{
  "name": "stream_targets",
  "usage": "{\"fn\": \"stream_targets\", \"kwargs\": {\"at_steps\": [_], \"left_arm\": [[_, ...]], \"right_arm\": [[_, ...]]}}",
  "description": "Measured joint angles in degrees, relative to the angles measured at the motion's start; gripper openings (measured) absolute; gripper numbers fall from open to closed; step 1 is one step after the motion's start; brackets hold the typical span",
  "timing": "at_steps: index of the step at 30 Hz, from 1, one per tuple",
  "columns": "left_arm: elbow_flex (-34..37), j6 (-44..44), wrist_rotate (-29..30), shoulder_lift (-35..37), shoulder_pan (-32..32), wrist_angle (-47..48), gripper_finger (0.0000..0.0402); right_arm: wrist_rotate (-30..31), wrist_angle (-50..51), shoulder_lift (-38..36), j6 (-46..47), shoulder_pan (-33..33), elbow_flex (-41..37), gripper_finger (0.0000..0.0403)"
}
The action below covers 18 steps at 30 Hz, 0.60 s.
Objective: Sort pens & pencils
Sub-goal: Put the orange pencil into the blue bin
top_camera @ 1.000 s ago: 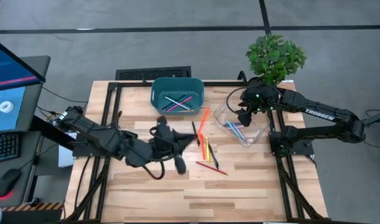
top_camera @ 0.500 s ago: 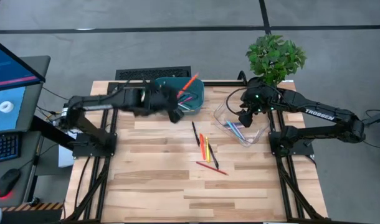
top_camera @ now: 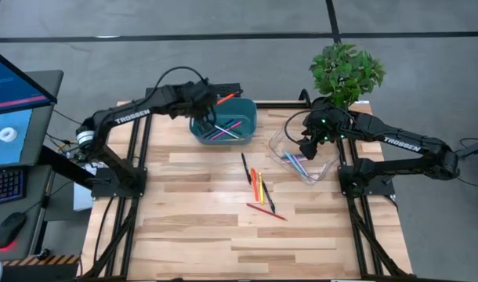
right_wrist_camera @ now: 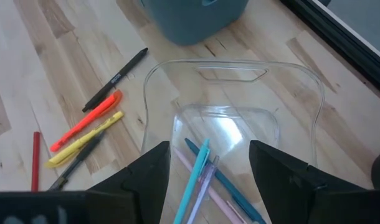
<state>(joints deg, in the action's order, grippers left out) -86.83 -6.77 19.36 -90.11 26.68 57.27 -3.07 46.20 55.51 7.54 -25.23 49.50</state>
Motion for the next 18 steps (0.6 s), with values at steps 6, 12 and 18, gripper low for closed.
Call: {"fn": "stream_targets", "kwargs": {"at_steps": [6, 12, 18], "left_arm": [[6.8, -5.2, -2.7, 0.0, 4.0, -11.2, 0.0000], [12.4, -6.8, -5.5, 0.0, 7.0, -16.0, 0.0000], [17.5, -6.3, -6.4, 0.0, 7.8, -21.8, 0.0000]], "right_arm": [[0.1, 0.0, 0.0, 1.4, 0.0, 0.0, 0.0239], [0.1, 0.0, 0.0, 1.5, 0.0, 0.0, 0.0239], [0.1, 0.0, 0.0, 1.6, 0.0, 0.0, 0.0239]]}}
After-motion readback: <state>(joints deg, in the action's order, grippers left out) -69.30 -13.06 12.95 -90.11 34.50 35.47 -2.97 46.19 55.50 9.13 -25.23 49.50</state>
